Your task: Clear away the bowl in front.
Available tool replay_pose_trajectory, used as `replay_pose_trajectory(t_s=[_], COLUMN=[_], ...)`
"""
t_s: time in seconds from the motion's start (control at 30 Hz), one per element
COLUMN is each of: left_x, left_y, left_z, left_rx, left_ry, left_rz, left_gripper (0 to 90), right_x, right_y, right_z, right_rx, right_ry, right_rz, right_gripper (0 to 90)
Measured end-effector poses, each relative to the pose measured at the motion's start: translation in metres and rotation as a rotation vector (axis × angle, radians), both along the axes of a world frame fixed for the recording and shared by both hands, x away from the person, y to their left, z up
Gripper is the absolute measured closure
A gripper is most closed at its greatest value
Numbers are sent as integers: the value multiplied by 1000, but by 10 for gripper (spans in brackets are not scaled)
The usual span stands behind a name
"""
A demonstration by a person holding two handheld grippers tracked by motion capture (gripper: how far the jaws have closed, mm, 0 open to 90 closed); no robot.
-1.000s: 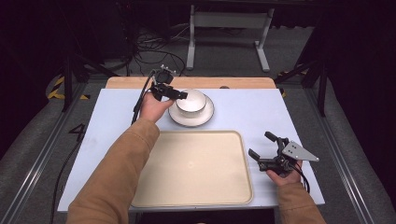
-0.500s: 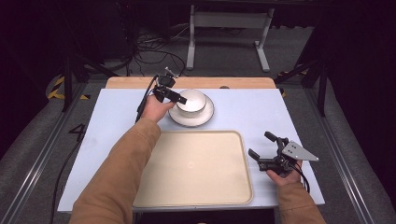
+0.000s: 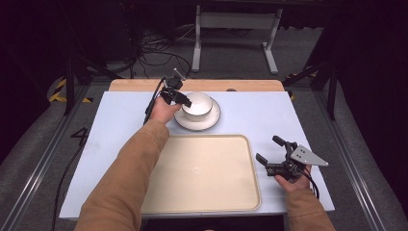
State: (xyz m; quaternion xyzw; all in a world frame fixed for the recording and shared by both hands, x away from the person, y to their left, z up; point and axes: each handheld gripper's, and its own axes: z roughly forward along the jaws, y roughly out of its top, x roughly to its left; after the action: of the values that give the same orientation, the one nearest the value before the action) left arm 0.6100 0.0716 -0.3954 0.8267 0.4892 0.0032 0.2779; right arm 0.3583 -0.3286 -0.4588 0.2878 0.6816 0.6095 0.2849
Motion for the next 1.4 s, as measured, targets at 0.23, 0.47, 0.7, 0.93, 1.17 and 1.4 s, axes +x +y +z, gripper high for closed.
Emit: replay_pose_trajectory(t_s=[0.23,0.47,0.7,0.93,1.17,1.4], left_x=[3,2,0,-1,-4,-9], left_y=[-4,-7,-10,-9,-9,-9], left_z=[-7,-6,-3,1,9,27], left_rx=[53,57,77,64,89,78], left_ry=[2,-20,-27,-27,-33,-45], left_rz=[38,48,68,86,67,53], left_gripper=[679,827,833,832,830,829], right_x=[0,0,0,0,0,0], right_y=[0,0,0,0,0,0], right_z=[0,0,0,0,0,0], right_rx=[0,-1,-2,-2,-2,-2], right_ry=[1,-1,-1,-1,0,-1], right_rz=[-1,2,1,1,-1,-1], right_gripper=[46,48,51,51,53,53])
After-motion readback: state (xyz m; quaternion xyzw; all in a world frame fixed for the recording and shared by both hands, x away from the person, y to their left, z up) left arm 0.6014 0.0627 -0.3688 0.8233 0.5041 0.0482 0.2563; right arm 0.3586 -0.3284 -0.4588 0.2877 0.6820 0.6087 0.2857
